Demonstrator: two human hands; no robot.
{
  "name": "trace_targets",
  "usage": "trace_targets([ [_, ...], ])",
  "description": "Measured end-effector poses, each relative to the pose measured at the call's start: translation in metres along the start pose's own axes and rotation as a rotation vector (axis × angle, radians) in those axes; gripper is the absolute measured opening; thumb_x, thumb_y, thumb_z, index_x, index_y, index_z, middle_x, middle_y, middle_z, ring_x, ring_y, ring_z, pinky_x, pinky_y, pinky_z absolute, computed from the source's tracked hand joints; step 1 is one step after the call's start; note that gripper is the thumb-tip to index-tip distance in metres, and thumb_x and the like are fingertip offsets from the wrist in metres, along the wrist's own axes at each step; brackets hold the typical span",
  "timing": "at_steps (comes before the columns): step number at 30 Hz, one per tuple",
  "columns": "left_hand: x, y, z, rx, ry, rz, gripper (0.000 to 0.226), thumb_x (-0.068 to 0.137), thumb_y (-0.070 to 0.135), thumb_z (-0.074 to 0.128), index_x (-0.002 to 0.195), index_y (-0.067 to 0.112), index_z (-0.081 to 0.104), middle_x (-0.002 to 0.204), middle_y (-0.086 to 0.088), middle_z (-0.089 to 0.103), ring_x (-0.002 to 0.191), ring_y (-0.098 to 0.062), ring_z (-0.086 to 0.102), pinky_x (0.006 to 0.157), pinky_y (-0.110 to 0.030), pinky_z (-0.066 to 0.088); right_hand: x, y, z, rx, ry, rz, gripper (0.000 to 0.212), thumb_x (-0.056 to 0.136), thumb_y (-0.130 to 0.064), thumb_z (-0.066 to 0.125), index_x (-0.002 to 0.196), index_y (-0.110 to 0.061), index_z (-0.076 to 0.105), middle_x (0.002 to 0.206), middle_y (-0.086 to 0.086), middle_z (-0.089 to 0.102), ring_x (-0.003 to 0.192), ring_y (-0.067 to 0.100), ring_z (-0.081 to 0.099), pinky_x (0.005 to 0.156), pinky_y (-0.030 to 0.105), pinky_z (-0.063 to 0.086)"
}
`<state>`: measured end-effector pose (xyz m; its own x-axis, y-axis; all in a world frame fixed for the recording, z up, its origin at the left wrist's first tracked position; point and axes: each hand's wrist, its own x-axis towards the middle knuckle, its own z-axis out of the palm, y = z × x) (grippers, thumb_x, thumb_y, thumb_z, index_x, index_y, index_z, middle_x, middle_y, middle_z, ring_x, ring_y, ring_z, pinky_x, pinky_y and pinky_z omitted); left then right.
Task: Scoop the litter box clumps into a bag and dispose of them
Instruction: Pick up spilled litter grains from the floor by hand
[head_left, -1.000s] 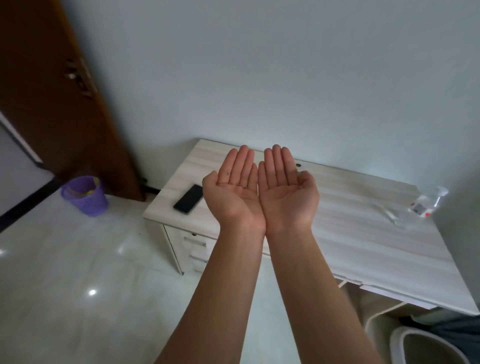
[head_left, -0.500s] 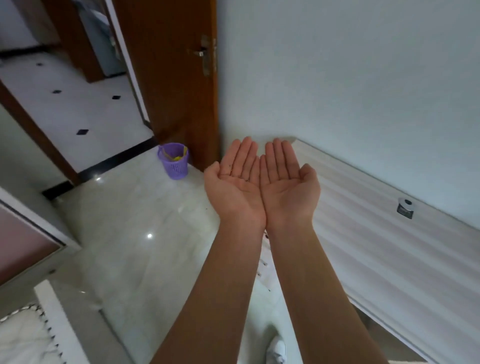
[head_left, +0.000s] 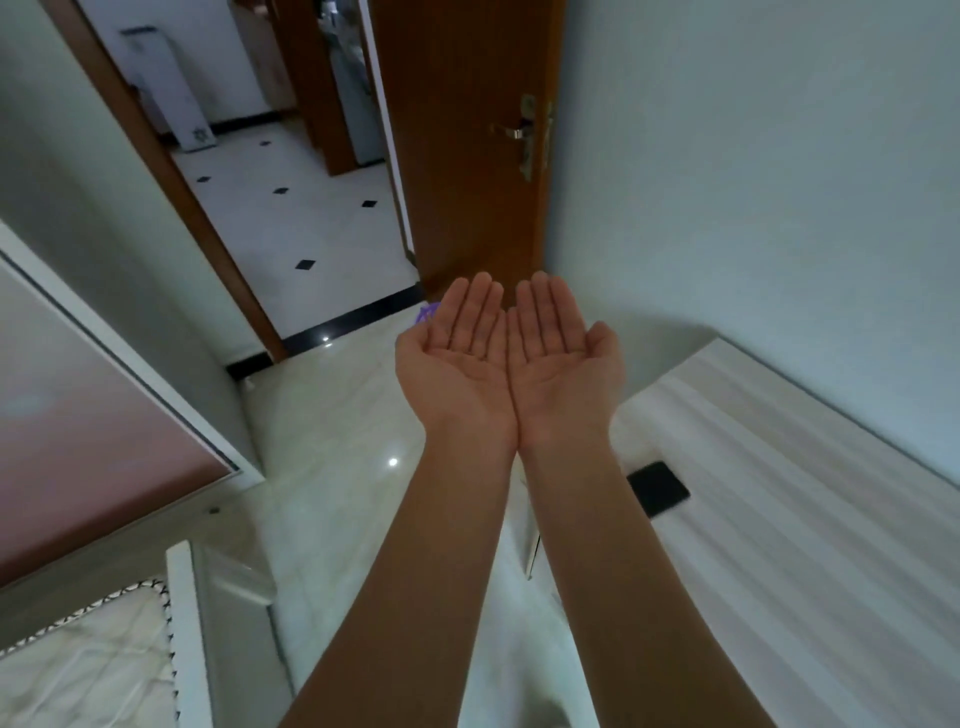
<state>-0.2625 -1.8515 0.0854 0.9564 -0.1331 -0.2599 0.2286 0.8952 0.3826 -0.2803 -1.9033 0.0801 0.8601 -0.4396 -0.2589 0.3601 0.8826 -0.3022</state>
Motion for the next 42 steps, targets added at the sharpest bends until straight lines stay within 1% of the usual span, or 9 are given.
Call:
trace_targets([
  [4, 0.034, 0.023, 0.001, -0.009, 0.042, 0.086, 0.051, 0.105, 0.028, 0.025, 0.122, 0.000, 0.064, 0.116, -0.016, 0.072, 0.112, -0.027, 0.068, 0.105, -0.040, 0.048, 0.033, 0.029, 0.016, -0.026, -0.041, 0.096, 0.053, 0.106, -0.036, 0.025, 0.116, -0.004, 0.067, 0.114, 0.012, 0.073, 0.114, 0.025, 0.066, 0.106, 0.039, 0.045],
  [10, 0.107, 0.064, -0.014, -0.090, 0.105, 0.149, 0.051, 0.105, 0.029, 0.025, 0.122, 0.000, 0.064, 0.118, -0.016, 0.071, 0.115, -0.028, 0.066, 0.110, -0.043, 0.045, 0.092, 0.090, 0.038, -0.092, -0.067, 0.184, 0.051, 0.105, -0.034, 0.027, 0.119, -0.004, 0.065, 0.119, 0.013, 0.071, 0.120, 0.026, 0.063, 0.112, 0.042, 0.040],
  [15, 0.184, 0.113, -0.017, -0.116, 0.099, 0.138, 0.049, 0.104, 0.027, 0.027, 0.125, -0.001, 0.062, 0.118, -0.018, 0.071, 0.115, -0.030, 0.066, 0.110, -0.044, 0.044, 0.148, 0.150, 0.072, -0.127, -0.086, 0.161, 0.051, 0.106, -0.034, 0.025, 0.116, -0.004, 0.066, 0.119, 0.013, 0.071, 0.118, 0.025, 0.064, 0.110, 0.040, 0.042],
  [20, 0.255, 0.171, -0.005, -0.089, 0.059, 0.129, 0.051, 0.104, 0.029, 0.027, 0.127, -0.001, 0.061, 0.118, -0.017, 0.071, 0.113, -0.029, 0.067, 0.105, -0.040, 0.048, 0.197, 0.208, 0.122, -0.130, -0.109, 0.122, 0.053, 0.106, -0.035, 0.023, 0.117, -0.005, 0.066, 0.119, 0.012, 0.071, 0.117, 0.024, 0.064, 0.103, 0.036, 0.047],
  [22, 0.279, 0.186, 0.001, -0.076, 0.044, 0.117, 0.051, 0.104, 0.029, 0.027, 0.128, -0.001, 0.061, 0.119, -0.017, 0.071, 0.114, -0.028, 0.067, 0.105, -0.040, 0.048, 0.217, 0.225, 0.136, -0.127, -0.107, 0.109, 0.053, 0.106, -0.035, 0.023, 0.117, -0.006, 0.066, 0.119, 0.011, 0.071, 0.117, 0.024, 0.064, 0.104, 0.036, 0.046],
  [27, 0.342, 0.206, 0.010, -0.061, 0.043, 0.087, 0.049, 0.104, 0.028, 0.027, 0.126, -0.001, 0.061, 0.117, -0.017, 0.072, 0.112, -0.027, 0.067, 0.096, -0.035, 0.052, 0.272, 0.253, 0.159, -0.121, -0.108, 0.111, 0.053, 0.106, -0.035, 0.024, 0.118, -0.005, 0.065, 0.121, 0.012, 0.070, 0.121, 0.026, 0.062, 0.112, 0.041, 0.040],
  [33, 0.438, 0.221, 0.019, -0.068, 0.072, 0.115, 0.049, 0.104, 0.028, 0.028, 0.126, 0.000, 0.061, 0.118, -0.017, 0.071, 0.114, -0.028, 0.066, 0.104, -0.039, 0.048, 0.362, 0.290, 0.182, -0.094, -0.110, 0.155, 0.053, 0.106, -0.035, 0.021, 0.116, -0.006, 0.065, 0.128, 0.013, 0.066, 0.126, 0.026, 0.058, 0.114, 0.041, 0.038],
  [36, 0.489, 0.233, 0.032, -0.040, 0.071, 0.155, 0.049, 0.104, 0.028, 0.028, 0.127, 0.000, 0.061, 0.121, -0.017, 0.070, 0.116, -0.028, 0.065, 0.108, -0.040, 0.045, 0.411, 0.308, 0.203, -0.059, -0.130, 0.190, 0.053, 0.106, -0.035, 0.021, 0.123, -0.006, 0.062, 0.131, 0.013, 0.064, 0.127, 0.026, 0.057, 0.115, 0.041, 0.036],
  [42, 0.580, 0.267, 0.067, -0.030, 0.054, 0.254, 0.049, 0.104, 0.027, 0.027, 0.128, -0.001, 0.060, 0.125, -0.018, 0.068, 0.121, -0.030, 0.062, 0.114, -0.043, 0.040, 0.498, 0.341, 0.258, -0.065, -0.223, 0.258, 0.054, 0.107, -0.036, 0.020, 0.124, -0.006, 0.061, 0.124, 0.011, 0.067, 0.129, 0.025, 0.055, 0.116, 0.040, 0.034],
])
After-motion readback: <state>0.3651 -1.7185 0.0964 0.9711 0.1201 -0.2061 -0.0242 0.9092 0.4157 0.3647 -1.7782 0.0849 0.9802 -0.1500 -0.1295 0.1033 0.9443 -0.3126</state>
